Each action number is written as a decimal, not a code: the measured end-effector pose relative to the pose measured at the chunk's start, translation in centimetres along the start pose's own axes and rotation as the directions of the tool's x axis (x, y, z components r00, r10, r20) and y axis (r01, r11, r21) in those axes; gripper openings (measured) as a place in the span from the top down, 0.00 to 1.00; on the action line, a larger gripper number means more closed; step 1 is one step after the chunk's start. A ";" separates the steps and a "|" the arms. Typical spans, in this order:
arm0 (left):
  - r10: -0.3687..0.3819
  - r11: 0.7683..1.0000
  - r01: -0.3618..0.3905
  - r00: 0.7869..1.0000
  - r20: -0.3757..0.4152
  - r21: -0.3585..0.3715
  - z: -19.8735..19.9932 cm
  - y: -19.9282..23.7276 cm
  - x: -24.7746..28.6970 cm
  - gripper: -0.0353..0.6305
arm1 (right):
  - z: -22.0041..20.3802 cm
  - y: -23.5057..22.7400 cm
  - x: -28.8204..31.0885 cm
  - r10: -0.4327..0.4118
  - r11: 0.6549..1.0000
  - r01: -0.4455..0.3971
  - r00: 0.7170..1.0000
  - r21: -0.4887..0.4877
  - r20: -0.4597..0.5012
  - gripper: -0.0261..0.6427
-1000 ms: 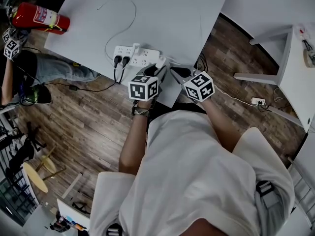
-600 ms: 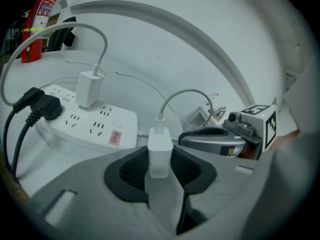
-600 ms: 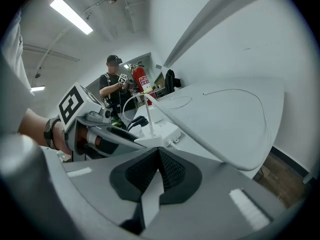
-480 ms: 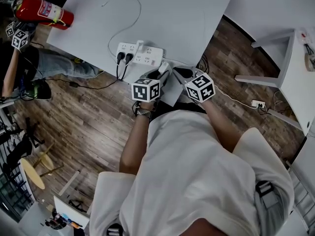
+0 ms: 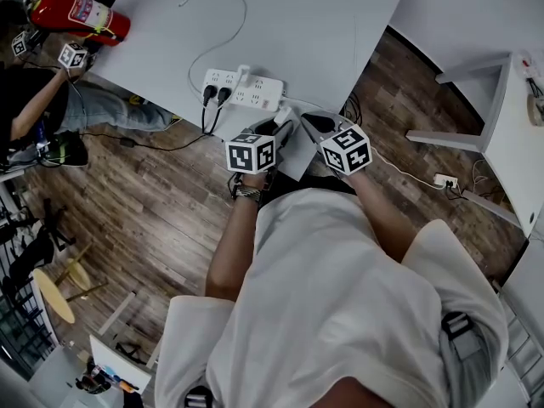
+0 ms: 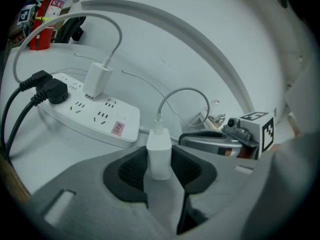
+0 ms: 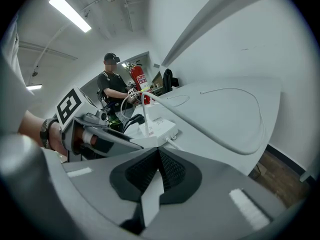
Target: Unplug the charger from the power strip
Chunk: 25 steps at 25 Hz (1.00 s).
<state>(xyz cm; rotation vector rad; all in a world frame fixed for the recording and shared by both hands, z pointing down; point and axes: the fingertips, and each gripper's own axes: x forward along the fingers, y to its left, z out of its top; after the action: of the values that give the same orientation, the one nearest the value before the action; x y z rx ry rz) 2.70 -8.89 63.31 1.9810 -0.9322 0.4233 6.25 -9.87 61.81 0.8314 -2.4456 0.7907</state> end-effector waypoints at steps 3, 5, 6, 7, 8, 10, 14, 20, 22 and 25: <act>0.025 1.000 -0.025 1.000 0.013 -0.007 0.0 0.6 0.0 0.71 | -0.1 0.0 0.0 -0.004 1.000 0.004 1.000 0.004 0.005 0.96; 0.046 0.999 -0.046 0.999 0.012 0.007 -0.1 0.8 0.1 0.70 | -0.2 0.0 -0.2 -0.005 1.000 0.005 1.000 0.008 0.006 0.96; 0.055 0.998 -0.055 0.998 0.012 0.011 -0.2 0.9 0.1 0.68 | -0.2 0.0 -0.3 -0.006 1.000 0.006 1.000 0.009 0.005 0.96; 0.062 0.998 -0.062 0.998 0.014 0.011 -0.2 0.9 0.1 0.68 | -0.3 0.0 -0.4 -0.007 1.000 0.007 1.000 0.011 0.004 0.96; 0.068 0.998 -0.069 0.998 0.018 0.008 -0.2 1.0 0.1 0.68 | -0.3 0.1 -0.4 -0.008 1.000 0.008 1.000 0.012 0.003 0.96; 0.080 0.997 -0.080 0.996 0.026 -0.002 -0.3 1.3 0.0 0.66 | -0.4 0.2 -0.4 -0.007 1.000 0.007 1.000 0.012 0.000 0.96; 0.100 0.995 -0.099 0.994 0.032 -0.027 -1.0 1.7 -0.5 0.63 | -0.5 0.4 -0.4 -0.004 1.000 0.004 1.000 0.011 -0.004 0.96; 0.125 0.992 -0.125 0.992 0.022 -0.035 -1.9 2.5 -1.4 0.60 | -0.3 1.1 0.2 0.008 1.000 -0.008 1.000 0.003 -0.011 0.96; 0.141 0.990 -0.141 0.990 0.018 -0.031 -2.2 2.8 -1.8 0.59 | -0.1 1.3 0.4 0.012 1.000 -0.012 1.000 0.001 -0.010 0.96; 0.169 0.986 -0.169 0.985 0.022 -0.008 -2.2 3.0 -2.3 0.59 | 0.3 1.5 0.4 0.014 1.000 -0.014 1.000 -0.001 -0.003 0.96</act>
<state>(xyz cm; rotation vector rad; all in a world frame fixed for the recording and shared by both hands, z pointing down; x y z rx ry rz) -0.99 -7.06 64.84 1.9118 -1.1195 0.4937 4.92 -9.28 61.29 0.8124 -2.4514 0.7947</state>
